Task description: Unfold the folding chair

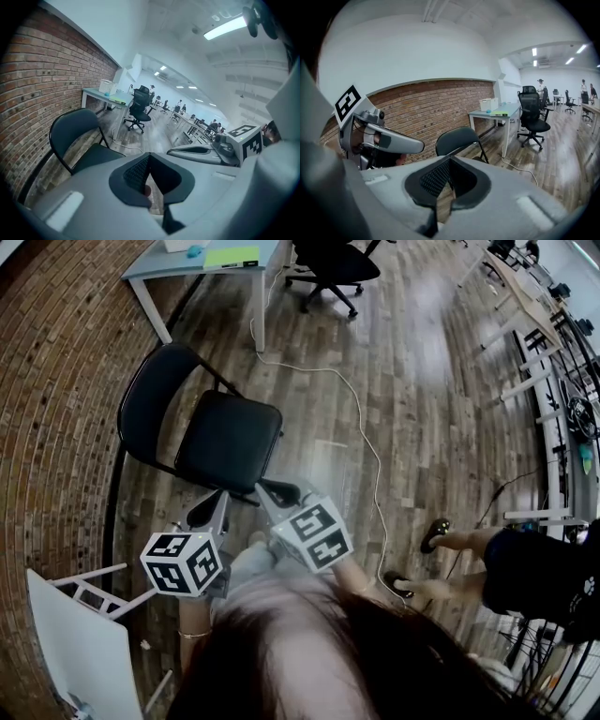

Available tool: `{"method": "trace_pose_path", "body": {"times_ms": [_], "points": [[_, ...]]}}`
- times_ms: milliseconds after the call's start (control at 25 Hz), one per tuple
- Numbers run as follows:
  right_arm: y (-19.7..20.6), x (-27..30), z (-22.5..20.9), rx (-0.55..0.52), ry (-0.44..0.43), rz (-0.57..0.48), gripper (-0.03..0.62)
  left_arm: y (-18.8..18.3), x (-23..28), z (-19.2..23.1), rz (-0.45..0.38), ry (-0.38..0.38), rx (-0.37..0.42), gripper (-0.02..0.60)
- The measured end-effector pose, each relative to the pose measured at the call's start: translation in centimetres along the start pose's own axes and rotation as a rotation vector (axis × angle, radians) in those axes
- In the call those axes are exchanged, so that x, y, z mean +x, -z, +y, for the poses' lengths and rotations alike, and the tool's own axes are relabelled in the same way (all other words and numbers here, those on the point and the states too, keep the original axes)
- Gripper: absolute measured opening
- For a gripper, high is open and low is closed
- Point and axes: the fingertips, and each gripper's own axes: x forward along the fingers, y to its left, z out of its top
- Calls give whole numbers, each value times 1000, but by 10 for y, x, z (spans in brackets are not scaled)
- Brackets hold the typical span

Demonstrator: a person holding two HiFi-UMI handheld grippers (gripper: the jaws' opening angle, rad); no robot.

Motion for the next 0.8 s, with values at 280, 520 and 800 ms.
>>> {"method": "trace_pose_path", "body": {"times_ms": [280,520,800], "points": [[-1,8,0,-11,2,28,-2,-9,1,11,-10,-5,-7,2],[0,15,4,-26,4,52,-2,-12,2,20,-10,-9,-11,2],[1,23,6,-67,22,64,-2,-12,5,26,-5,-8,-15,2]]}}
